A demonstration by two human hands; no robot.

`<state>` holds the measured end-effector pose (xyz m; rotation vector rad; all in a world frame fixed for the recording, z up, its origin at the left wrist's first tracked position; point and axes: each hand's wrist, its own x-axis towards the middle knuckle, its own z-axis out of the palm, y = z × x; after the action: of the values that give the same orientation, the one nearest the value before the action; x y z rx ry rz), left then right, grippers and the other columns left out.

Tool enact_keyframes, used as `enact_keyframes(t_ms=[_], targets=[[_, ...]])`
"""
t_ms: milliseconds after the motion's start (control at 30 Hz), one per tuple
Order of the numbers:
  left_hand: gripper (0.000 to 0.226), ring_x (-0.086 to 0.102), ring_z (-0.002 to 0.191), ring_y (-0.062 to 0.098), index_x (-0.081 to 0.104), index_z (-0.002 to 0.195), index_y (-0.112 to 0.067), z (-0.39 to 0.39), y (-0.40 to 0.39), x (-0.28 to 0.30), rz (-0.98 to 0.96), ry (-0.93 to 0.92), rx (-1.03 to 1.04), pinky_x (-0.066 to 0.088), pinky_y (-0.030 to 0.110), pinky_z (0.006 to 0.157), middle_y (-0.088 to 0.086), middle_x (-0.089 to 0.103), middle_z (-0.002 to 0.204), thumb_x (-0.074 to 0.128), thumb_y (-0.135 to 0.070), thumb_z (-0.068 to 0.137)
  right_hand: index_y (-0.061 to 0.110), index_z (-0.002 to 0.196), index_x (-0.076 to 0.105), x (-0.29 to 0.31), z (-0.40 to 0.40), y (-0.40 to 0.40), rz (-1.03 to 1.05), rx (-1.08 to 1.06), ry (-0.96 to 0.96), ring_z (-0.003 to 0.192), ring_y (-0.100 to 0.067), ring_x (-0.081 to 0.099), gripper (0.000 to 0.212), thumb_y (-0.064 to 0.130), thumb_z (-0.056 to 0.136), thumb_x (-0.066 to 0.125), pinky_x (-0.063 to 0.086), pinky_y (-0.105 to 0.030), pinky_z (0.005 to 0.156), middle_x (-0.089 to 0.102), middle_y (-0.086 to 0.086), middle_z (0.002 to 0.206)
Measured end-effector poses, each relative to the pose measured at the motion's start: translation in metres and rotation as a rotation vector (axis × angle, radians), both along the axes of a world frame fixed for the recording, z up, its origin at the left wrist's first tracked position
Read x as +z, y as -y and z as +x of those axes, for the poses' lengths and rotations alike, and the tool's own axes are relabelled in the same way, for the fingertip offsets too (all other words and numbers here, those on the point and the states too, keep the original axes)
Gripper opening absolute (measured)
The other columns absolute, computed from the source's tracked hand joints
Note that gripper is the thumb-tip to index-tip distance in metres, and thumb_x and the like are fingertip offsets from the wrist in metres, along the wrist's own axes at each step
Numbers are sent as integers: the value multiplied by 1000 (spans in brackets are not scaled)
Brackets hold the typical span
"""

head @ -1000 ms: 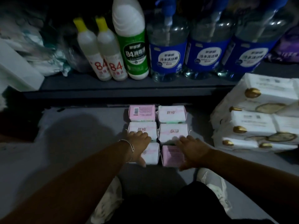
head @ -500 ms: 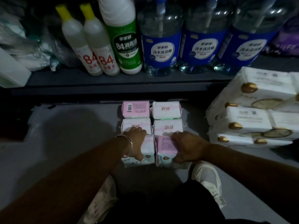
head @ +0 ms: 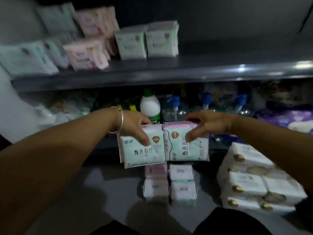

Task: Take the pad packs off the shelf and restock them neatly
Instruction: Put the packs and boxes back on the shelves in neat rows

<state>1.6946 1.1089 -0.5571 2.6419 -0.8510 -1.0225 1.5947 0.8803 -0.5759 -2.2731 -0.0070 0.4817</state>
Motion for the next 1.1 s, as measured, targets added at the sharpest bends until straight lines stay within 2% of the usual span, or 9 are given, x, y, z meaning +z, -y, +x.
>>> enact_keyframes(t_ms=[100,200,333,400,467,600,700,1000,1100], targets=[[45,72,86,18,61,113,-23,5,-6,58,-42,78,12,58,39,81,-1,73,100,79,-26,72,14,109,61,54,8,-2,-4,-18,96,84,-15,70,38,13,74,76,57,-25,69,72,-2,96],[41,72,84,16,60,113,-24,8,-9,105,-95,159,20,59,29,74,-1,72,101,76,-24,76,12,110,63,98,14,-3,-3,-41,199,86,-20,71,39,14,73,77,59,-34,76,73,-5,97],[43,69,81,9,58,117,-22,18,-3,147,-126,244,15,56,18,61,-4,70,103,74,-25,77,10,109,65,139,22,2,-13,-48,283,84,-18,71,38,14,73,77,58,-30,74,73,-4,96],[43,70,83,12,57,116,-22,25,5,164,-139,264,18,57,21,63,-3,70,103,74,-25,77,10,110,64,155,29,8,-20,-52,321,86,-17,70,40,14,73,77,58,-27,74,73,-3,97],[44,71,85,17,56,116,-22,31,13,178,-162,280,26,60,30,71,0,70,104,75,-25,76,11,109,64,169,34,17,-24,-70,367,85,-17,70,40,12,72,78,58,-26,72,72,-3,97],[42,72,84,20,56,111,-27,52,25,195,-190,301,1,59,41,77,0,72,102,76,-26,74,14,108,60,182,50,33,-44,-102,428,85,-17,70,42,15,70,79,58,-31,75,70,-2,98],[45,73,81,21,56,111,-28,73,24,203,-226,344,8,60,43,75,1,72,100,78,-25,72,14,106,60,189,71,35,-82,-109,458,85,-16,70,42,17,70,80,58,-33,77,70,-2,98],[59,69,88,17,50,121,-25,147,20,235,-376,541,40,59,39,78,-2,65,105,79,-20,69,18,105,60,216,137,35,-165,-215,609,77,-6,67,42,20,70,81,49,-15,60,68,7,89],[63,67,92,19,47,127,-23,175,25,245,-424,587,46,58,39,81,0,63,110,76,-18,72,16,107,62,226,158,38,-191,-266,678,78,-6,66,43,21,69,81,53,-19,65,68,5,91]])
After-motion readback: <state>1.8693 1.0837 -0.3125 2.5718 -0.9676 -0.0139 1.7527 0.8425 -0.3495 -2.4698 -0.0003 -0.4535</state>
